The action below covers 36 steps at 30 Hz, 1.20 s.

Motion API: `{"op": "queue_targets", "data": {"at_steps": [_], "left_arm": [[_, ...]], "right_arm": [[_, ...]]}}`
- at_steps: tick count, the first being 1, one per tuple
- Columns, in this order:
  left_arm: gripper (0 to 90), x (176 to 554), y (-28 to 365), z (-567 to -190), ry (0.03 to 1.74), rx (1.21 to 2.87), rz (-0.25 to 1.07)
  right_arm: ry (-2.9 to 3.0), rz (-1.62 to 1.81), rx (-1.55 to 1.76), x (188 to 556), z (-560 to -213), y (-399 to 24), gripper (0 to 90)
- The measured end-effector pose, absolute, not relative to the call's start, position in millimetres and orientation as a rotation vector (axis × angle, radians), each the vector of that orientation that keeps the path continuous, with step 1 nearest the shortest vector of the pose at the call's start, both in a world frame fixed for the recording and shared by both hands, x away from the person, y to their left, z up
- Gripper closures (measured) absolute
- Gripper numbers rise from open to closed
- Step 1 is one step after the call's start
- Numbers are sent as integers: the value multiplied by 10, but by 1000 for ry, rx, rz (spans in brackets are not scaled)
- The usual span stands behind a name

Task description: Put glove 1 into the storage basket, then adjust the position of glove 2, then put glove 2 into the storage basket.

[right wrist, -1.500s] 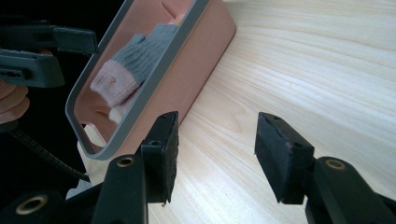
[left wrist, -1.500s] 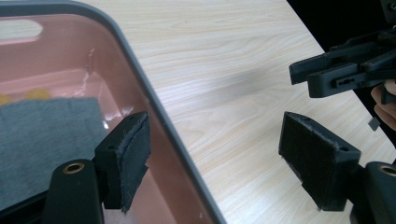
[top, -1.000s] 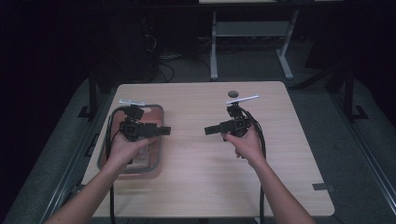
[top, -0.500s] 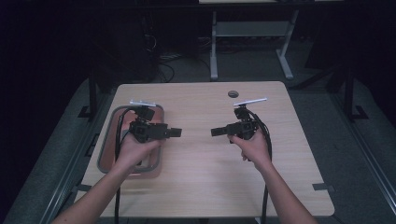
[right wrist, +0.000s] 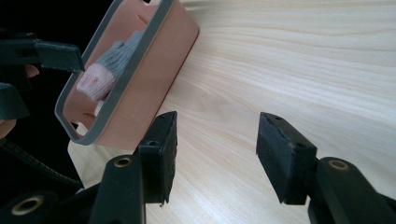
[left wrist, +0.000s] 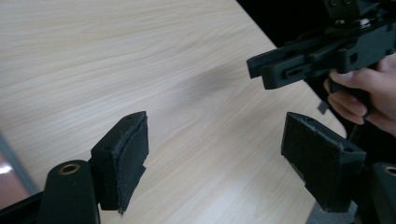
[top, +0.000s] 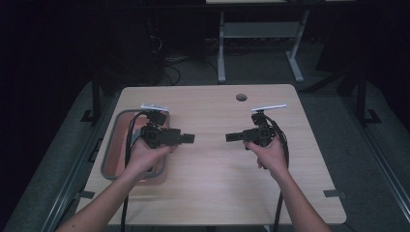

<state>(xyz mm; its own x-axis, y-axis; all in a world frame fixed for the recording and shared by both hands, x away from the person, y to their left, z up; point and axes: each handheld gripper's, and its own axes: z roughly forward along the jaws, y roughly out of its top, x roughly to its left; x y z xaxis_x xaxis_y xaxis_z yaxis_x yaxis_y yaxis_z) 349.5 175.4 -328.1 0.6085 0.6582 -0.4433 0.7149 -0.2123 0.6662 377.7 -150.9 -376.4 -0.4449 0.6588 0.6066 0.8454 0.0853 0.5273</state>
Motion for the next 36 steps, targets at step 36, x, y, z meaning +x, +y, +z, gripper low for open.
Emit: {"op": "queue_targets", "data": {"at_steps": [36], "left_arm": [[232, 3432, 1315, -3451, 1019, 1991, -154]], "right_arm": [[-2050, -1310, -1682, 3585, -3959, -2167, 480]]}}
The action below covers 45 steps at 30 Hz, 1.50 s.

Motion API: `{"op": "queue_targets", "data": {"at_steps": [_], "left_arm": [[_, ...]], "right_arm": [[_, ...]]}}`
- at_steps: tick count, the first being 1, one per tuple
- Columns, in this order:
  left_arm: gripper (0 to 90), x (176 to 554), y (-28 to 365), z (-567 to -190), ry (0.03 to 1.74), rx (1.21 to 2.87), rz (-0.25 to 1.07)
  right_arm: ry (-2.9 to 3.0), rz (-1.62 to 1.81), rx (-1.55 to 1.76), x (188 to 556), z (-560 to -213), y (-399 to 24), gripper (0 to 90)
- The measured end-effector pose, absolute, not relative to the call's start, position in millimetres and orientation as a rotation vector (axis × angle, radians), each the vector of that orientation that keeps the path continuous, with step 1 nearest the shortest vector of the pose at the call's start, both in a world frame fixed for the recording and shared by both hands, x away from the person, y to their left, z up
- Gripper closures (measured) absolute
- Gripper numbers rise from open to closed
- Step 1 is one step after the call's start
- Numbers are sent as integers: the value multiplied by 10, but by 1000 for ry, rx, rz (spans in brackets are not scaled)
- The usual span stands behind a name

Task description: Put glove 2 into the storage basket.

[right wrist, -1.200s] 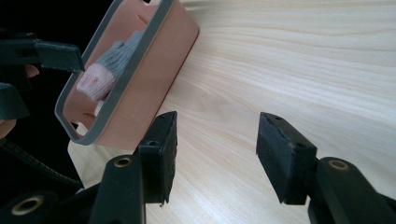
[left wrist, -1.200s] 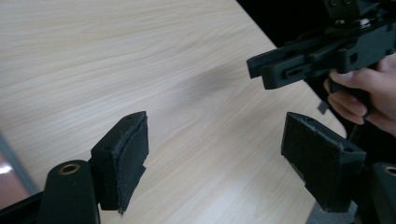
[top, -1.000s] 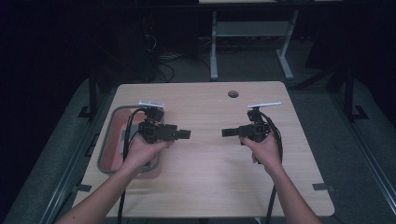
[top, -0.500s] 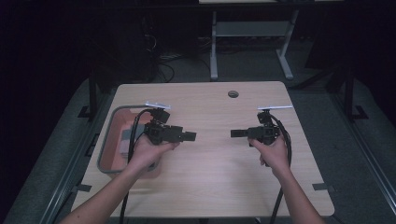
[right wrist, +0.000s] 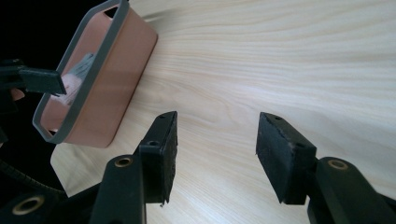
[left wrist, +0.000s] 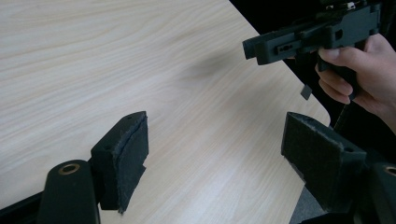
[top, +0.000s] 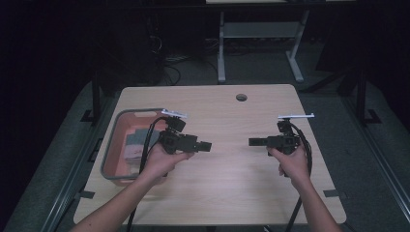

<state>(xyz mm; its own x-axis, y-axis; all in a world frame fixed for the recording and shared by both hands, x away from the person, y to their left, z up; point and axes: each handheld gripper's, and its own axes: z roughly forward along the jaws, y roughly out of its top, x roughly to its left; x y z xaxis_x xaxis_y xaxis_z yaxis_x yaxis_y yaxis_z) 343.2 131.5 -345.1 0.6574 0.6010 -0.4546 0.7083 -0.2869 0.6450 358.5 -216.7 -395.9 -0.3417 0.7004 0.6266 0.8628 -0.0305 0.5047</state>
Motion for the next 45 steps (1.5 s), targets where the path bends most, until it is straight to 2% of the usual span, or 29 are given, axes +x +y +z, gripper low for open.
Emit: {"op": "queue_targets", "data": {"at_steps": [27, 45], "left_arm": [[222, 3308, 903, -3788, 971, 2016, -254], [221, 3162, 738, -4039, 941, 2032, -267]], "right_arm": [[-1986, -1295, -1803, 3382, -4209, -2652, 469], [-1944, -1275, -1849, 3145, -4443, -2966, 456]]}}
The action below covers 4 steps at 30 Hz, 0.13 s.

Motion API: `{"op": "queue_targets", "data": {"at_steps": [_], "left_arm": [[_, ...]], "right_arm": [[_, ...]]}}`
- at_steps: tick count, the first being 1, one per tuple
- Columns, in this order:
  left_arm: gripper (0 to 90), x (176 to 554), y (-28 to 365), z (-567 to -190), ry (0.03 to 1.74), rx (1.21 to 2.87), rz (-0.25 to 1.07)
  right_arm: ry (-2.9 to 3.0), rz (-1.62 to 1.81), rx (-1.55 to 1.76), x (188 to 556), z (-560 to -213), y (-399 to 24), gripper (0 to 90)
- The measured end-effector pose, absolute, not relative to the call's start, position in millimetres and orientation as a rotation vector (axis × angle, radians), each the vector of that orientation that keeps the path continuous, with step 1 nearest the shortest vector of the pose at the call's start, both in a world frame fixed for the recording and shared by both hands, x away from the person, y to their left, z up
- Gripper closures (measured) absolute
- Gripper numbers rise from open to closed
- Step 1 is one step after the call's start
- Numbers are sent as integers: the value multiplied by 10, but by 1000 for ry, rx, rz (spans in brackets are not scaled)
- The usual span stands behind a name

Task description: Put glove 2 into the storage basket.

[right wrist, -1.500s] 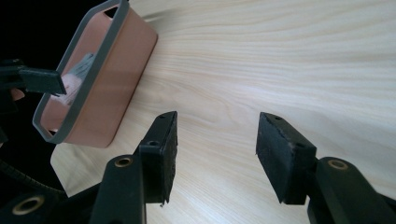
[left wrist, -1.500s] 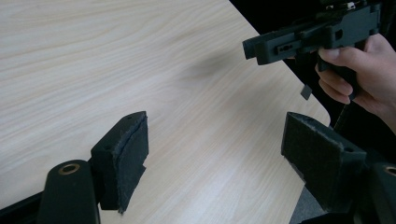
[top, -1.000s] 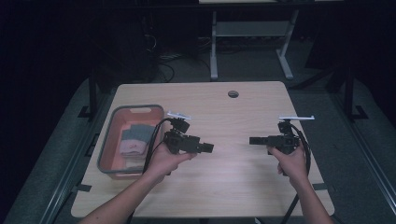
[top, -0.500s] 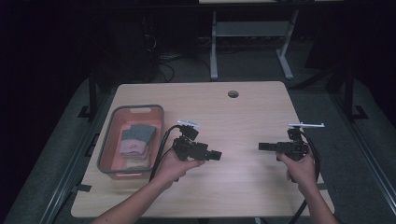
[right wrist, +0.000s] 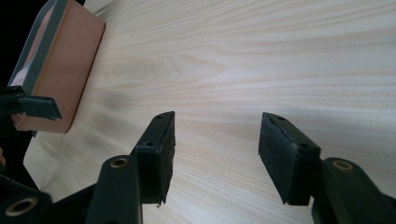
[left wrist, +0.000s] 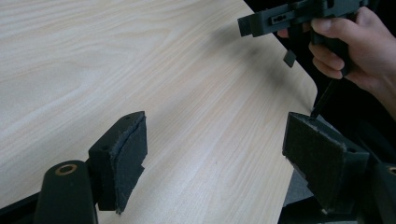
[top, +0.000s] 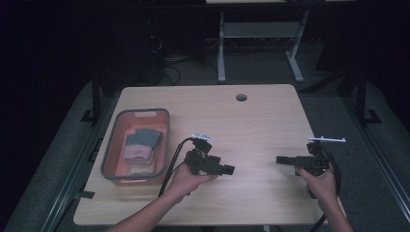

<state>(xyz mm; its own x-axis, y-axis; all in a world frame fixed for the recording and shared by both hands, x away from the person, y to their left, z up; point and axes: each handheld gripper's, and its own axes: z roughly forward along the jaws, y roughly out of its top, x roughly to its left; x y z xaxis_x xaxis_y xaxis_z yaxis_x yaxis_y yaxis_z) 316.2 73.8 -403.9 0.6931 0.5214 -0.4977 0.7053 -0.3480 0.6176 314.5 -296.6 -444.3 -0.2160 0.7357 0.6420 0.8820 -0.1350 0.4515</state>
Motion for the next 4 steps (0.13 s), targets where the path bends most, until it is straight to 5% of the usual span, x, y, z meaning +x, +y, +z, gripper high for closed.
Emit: {"op": "queue_targets", "data": {"at_steps": [4], "left_arm": [[220, 3122, 722, -4051, 927, 2039, -260]], "right_arm": [[-1943, -1276, -1840, 3102, -4448, -2972, 440]]}}
